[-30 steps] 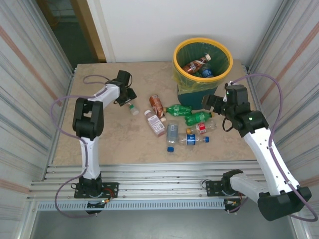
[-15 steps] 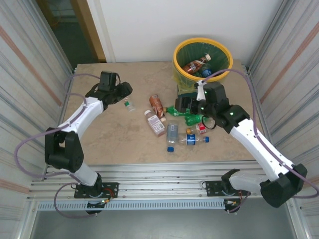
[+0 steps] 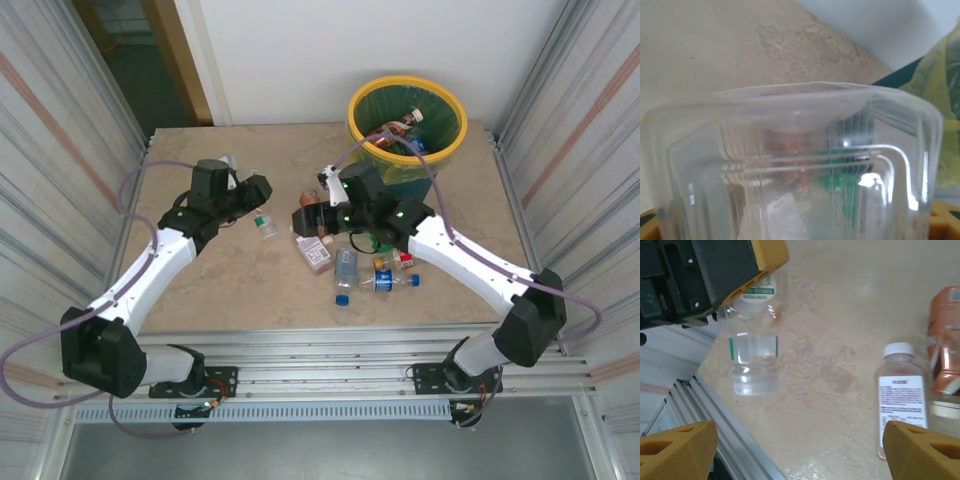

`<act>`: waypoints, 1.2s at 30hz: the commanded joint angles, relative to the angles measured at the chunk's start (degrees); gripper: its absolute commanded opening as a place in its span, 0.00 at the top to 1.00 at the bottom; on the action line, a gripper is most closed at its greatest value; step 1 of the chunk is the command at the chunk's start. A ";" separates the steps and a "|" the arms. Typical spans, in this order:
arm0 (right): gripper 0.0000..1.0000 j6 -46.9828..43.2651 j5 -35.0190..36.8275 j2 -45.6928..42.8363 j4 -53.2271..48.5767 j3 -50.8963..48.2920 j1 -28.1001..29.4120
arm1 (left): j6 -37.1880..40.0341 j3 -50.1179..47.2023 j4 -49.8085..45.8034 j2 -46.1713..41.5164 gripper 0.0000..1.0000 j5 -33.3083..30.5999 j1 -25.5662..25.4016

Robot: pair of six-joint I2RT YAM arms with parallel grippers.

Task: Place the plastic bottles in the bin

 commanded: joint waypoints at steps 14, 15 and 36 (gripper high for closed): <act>0.27 -3.86 -5.47 13.82 1.74 11.35 5.57 | -6.82 -6.68 4.55 -9.44 0.53 2.87 -1.41; 0.29 -3.86 -5.78 14.33 1.96 11.67 5.73 | -7.05 -6.86 4.77 -9.60 0.53 2.94 -1.42; 0.76 -3.45 -5.66 15.25 3.37 11.66 6.54 | -6.63 -7.84 5.92 -13.31 0.10 2.76 -1.64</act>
